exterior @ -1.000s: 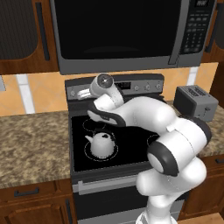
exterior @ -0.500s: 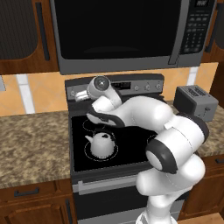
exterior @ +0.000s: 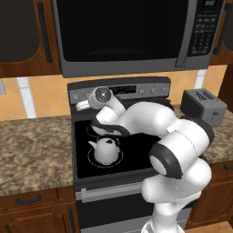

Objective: Pick the kettle from the counter and place it on a stove burner. Then turn the burner on.

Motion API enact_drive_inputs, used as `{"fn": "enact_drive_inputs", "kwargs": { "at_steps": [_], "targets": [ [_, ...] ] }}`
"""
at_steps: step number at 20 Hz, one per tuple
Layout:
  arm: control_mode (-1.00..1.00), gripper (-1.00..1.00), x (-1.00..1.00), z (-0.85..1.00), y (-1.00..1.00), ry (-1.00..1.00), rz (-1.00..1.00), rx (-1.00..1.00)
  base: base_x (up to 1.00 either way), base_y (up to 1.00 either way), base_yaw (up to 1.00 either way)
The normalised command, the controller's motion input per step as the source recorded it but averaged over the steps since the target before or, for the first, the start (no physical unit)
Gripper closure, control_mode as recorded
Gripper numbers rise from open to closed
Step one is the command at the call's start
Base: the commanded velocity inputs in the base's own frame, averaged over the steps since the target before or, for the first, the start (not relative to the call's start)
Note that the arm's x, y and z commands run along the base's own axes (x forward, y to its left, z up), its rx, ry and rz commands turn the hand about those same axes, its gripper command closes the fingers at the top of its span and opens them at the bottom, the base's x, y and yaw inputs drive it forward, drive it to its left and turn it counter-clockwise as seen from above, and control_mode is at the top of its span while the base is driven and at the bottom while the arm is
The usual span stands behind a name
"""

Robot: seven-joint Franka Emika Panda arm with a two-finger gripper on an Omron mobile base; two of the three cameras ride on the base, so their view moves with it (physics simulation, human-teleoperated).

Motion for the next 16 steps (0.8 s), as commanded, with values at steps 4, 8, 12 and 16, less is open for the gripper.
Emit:
{"fn": "enact_drive_inputs", "kwargs": {
  "at_steps": [4,8,12,16],
  "targets": [
    [-1.0,-1.0,0.02,-0.06,0.12,-0.07,0.0,0.0,0.0,0.0,0.0],
    [-1.0,-1.0,0.18,0.0,0.01,-0.05,0.0,0.0,0.0,0.0,0.0],
    [-1.0,-1.0,0.22,0.0,0.01,-0.06,0.0,0.0,0.0,0.0,0.0],
    [-1.0,-1.0,0.22,0.0,0.0,-0.06,-0.02,0.0,0.0,0.0,0.0]
  ]
}}
